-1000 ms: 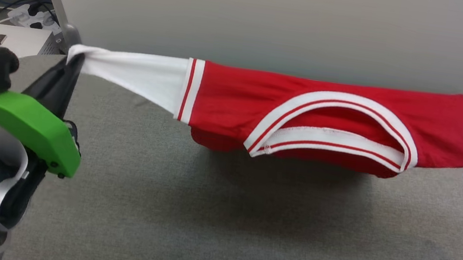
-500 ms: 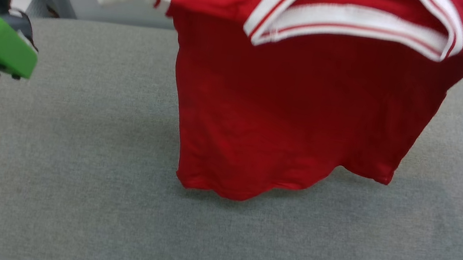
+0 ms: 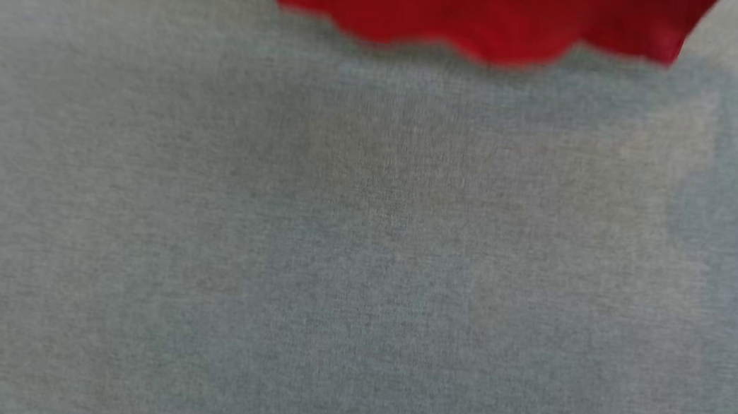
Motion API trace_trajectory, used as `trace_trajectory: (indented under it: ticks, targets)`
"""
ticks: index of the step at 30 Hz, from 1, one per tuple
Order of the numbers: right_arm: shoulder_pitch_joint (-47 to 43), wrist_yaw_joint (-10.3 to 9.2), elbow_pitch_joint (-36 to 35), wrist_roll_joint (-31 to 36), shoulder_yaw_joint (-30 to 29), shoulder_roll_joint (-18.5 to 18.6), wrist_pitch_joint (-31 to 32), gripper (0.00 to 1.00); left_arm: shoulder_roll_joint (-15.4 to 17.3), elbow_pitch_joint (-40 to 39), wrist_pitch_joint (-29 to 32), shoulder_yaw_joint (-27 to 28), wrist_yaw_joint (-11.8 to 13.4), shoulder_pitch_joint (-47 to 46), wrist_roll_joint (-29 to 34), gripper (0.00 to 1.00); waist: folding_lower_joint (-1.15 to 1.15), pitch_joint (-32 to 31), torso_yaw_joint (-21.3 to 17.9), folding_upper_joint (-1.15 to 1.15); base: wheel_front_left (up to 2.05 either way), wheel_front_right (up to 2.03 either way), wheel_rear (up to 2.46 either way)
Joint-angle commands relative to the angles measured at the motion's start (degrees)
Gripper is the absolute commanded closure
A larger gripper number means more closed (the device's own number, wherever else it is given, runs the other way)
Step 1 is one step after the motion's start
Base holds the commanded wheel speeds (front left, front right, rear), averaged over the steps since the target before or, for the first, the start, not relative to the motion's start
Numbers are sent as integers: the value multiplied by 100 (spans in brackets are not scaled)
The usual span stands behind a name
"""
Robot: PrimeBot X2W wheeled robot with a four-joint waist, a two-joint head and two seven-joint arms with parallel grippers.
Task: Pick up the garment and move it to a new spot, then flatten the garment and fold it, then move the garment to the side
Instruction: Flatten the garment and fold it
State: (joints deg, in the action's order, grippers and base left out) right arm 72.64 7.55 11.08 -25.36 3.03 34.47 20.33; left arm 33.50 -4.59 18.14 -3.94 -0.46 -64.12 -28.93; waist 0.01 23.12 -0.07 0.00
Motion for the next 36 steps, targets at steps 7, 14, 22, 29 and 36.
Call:
trace_trajectory:
  ticks: [7,14,22,29,36]
  targets:
    - [1571,-6,1150,545,149,-527,-936,100,86,1194,-572,-189,-284,-1660,368,100,-1,1432,-129,0,0,0,0]
    - [2465,-6,2119,898,217,-904,-1670,100,-162,2295,-1310,-505,-406,-2758,671,100,-1,1802,-98,0,0,0,0]
    - [2499,-6,2931,967,236,-1124,-2329,100,-453,3341,-2180,-708,-490,-2996,748,100,-1,1920,-39,0,0,0,0]
    - [1592,-6,3327,760,539,-1028,-2584,100,-848,3744,-2785,-747,-494,-1907,469,100,-1,1617,107,0,0,0,0]
    - [284,-6,3507,232,775,-831,-2641,100,-1103,3941,-3137,-657,-482,-351,153,100,-1,952,157,0,0,0,0]
